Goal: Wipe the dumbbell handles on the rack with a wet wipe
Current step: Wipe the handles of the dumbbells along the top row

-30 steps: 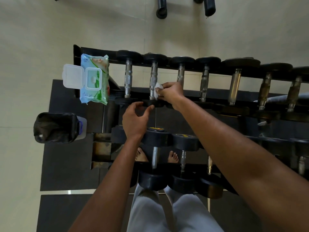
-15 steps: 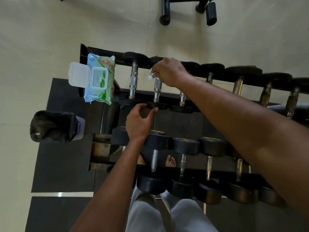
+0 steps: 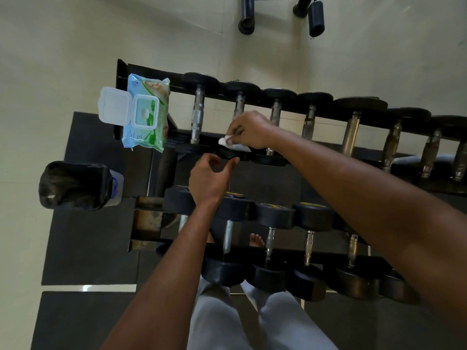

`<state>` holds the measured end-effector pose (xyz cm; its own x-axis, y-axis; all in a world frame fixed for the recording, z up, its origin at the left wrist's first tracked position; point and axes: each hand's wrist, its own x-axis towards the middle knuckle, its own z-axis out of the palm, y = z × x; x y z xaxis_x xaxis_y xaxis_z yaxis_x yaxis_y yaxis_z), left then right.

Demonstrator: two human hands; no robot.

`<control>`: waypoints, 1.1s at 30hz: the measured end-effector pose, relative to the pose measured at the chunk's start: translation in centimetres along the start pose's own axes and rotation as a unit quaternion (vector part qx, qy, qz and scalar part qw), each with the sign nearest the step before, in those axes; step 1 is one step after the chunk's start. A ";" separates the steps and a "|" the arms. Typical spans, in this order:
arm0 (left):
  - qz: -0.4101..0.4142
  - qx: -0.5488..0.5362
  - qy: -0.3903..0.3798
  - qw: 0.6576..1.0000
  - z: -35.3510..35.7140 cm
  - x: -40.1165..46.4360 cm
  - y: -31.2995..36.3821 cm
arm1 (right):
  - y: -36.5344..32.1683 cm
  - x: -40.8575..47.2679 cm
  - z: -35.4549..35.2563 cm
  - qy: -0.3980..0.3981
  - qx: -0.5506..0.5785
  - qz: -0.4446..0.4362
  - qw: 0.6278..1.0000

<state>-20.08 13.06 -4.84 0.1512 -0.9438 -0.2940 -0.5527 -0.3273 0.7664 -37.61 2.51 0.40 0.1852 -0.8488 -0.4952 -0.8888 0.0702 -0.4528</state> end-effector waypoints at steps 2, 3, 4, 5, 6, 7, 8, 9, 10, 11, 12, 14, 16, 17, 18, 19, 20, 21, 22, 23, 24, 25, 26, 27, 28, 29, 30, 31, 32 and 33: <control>0.011 -0.018 0.006 1.000 0.5 -1.1 0.5 | 2.3 -2.2 -0.3 0.059 0.122 0.032 0.990; 0.031 -0.023 0.004 0.999 0.9 -1.8 0.9 | 3.7 -3.5 -0.6 0.087 0.163 0.039 0.982; 0.054 -0.024 -0.002 0.998 1.5 -2.6 1.3 | 5.1 -4.8 -0.8 0.113 0.188 0.041 0.975; 0.073 -0.025 -0.009 0.997 2.3 -3.4 1.9 | 6.5 -6.2 -1.1 0.136 0.203 0.043 0.969; 0.088 -0.027 -0.016 0.996 3.4 -4.1 2.5 | 7.9 -7.5 -1.3 0.155 0.213 0.047 0.964; 0.099 -0.027 -0.021 0.994 4.5 -4.9 3.2 | 9.2 -8.7 -1.5 0.169 0.220 0.050 0.960; 0.107 -0.023 -0.022 0.994 5.7 -5.5 4.0 | 10.4 -9.7 -1.6 0.179 0.218 0.052 0.958; 0.110 -0.014 -0.019 0.994 6.9 -6.2 4.7 | 11.5 -10.5 -1.8 0.184 0.217 0.051 0.957; 0.109 -0.001 -0.013 0.994 7.9 -6.7 5.4 | 12.5 -11.2 -1.8 0.183 0.216 0.050 0.958; 0.102 0.010 -0.004 0.995 8.8 -7.0 6.0 | 13.4 -11.6 -1.8 0.175 0.222 0.047 0.958; 0.092 0.016 0.007 0.996 9.4 -7.2 6.4 | 14.1 -11.9 -1.8 0.161 0.224 0.043 0.960; 0.078 0.024 0.029 0.996 10.2 -7.2 6.8 | 14.9 -11.6 -1.6 0.137 0.209 0.031 0.968; 0.080 0.032 0.041 0.995 10.5 -7.0 6.6 | 14.7 -10.6 -1.5 0.126 0.177 0.003 0.976; 0.085 0.034 0.045 0.995 10.5 -6.8 6.4 | 14.4 -9.9 -1.4 0.118 0.161 -0.013 0.980; 0.089 0.033 0.046 0.994 10.5 -6.6 6.1 | 14.0 -9.4 -1.2 0.109 0.139 -0.030 0.984; 0.093 0.031 0.047 0.994 10.4 -6.5 5.9 | 13.7 -8.9 -0.9 0.098 0.112 -0.045 0.988; 0.095 0.027 0.047 0.994 10.5 -6.4 5.7 | 13.6 -8.6 -0.6 0.084 0.086 -0.055 0.991; 0.097 0.023 0.048 0.994 10.5 -6.3 5.5 | 13.6 -8.3 -0.3 0.073 0.068 -0.063 0.993; 0.100 0.017 0.049 0.994 10.5 -6.3 5.3 | 13.6 -8.2 -0.1 0.064 0.062 -0.068 0.994; 0.101 0.007 0.049 0.994 10.5 -6.2 5.1 | 13.8 -8.2 0.2 0.058 0.062 -0.072 0.994; 0.103 -0.005 0.047 0.994 10.5 -6.2 4.9 | 13.9 -8.2 0.3 0.059 0.057 -0.076 0.994; 0.103 -0.016 0.045 0.993 10.5 -6.3 4.7 | 13.9 -8.1 0.5 0.066 0.046 -0.083 0.993; 0.104 -0.026 0.042 0.993 10.5 -6.3 4.5 | 13.7 -8.1 0.5 0.072 0.028 -0.092 0.993; 0.104 -0.037 0.035 0.993 10.5 -6.2 4.2 | 13.6 -8.0 0.5 0.079 0.008 -0.103 0.991; 0.104 -0.046 0.029 0.993 10.5 -6.2 4.0 | 13.2 -7.7 0.5 0.084 -0.016 -0.112 0.990; 0.105 -0.052 0.025 0.993 10.5 -6.1 3.8 | 12.8 -7.4 0.6 0.087 -0.039 -0.119 0.988; 0.105 -0.055 0.022 0.993 10.4 -6.0 3.7 | 12.2 -7.1 0.6 0.087 -0.062 -0.123 0.987; 0.106 -0.057 0.020 0.993 10.3 -5.8 3.7 | 11.5 -6.8 0.4 0.085 -0.083 -0.127 0.985; 0.105 -0.060 0.018 0.992 10.2 -5.8 3.7 | 10.9 -6.5 0.2 0.080 -0.101 -0.129 0.983; 0.103 -0.063 0.016 0.993 10.2 -5.7 3.9 | 10.3 -6.2 -0.1 0.074 -0.117 -0.130 0.982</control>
<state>-31.44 17.68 -6.00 0.0735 -0.9916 -0.1068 -0.4680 -0.1288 0.8743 -48.01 8.45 -1.11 0.3701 -0.8906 -0.2644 -0.8950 -0.2655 -0.3584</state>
